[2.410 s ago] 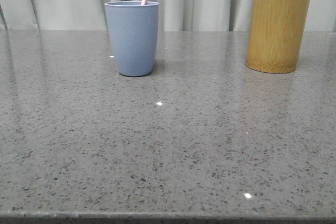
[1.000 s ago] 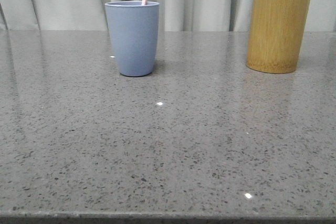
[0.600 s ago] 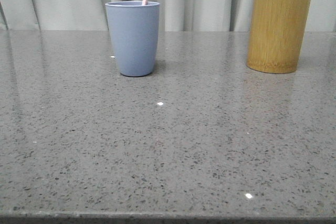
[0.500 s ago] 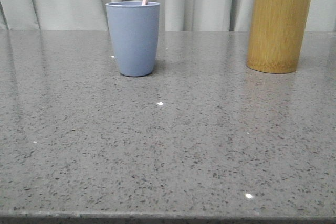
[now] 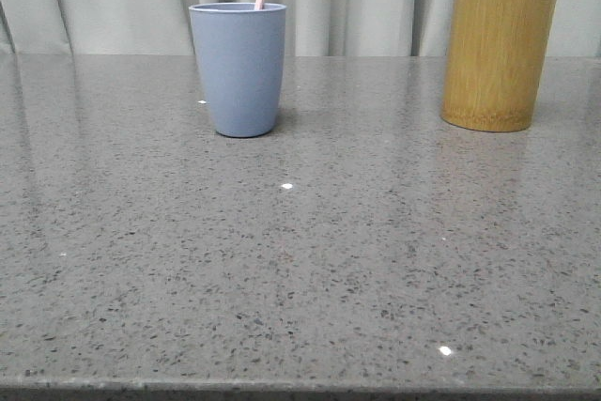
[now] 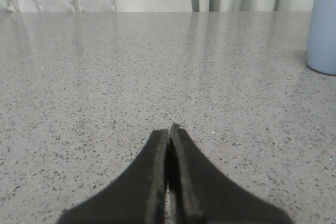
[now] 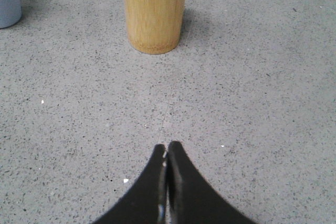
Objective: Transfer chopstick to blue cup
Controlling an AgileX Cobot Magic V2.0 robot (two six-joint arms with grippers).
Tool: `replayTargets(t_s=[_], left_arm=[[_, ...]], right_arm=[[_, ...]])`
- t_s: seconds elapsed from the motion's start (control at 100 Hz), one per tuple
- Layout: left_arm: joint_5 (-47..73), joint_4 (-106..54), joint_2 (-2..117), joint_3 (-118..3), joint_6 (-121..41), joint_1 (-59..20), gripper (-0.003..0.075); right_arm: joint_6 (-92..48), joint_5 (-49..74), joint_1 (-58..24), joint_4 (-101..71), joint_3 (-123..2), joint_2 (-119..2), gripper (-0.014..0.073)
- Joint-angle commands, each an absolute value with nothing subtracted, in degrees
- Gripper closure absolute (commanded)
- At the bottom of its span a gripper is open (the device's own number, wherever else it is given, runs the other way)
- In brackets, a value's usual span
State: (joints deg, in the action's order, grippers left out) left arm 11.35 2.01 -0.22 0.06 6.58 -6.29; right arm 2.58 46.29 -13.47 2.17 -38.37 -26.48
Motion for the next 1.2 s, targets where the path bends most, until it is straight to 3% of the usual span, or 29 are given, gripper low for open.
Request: replayTargets(t_s=[0.0, 1.19], left_arm=[[4.4, 2.1, -2.2, 0.7, 6.7, -6.1, 0.0739], [4.9, 2.5, -2.2, 0.7, 6.7, -6.1, 0.0739]], right_arm=[[2.4, 42.9, -13.1, 3.0, -40.0, -26.6, 0.0661], [2.1, 42.0, -13.1, 4.1, -38.2, -23.9, 0.0661]])
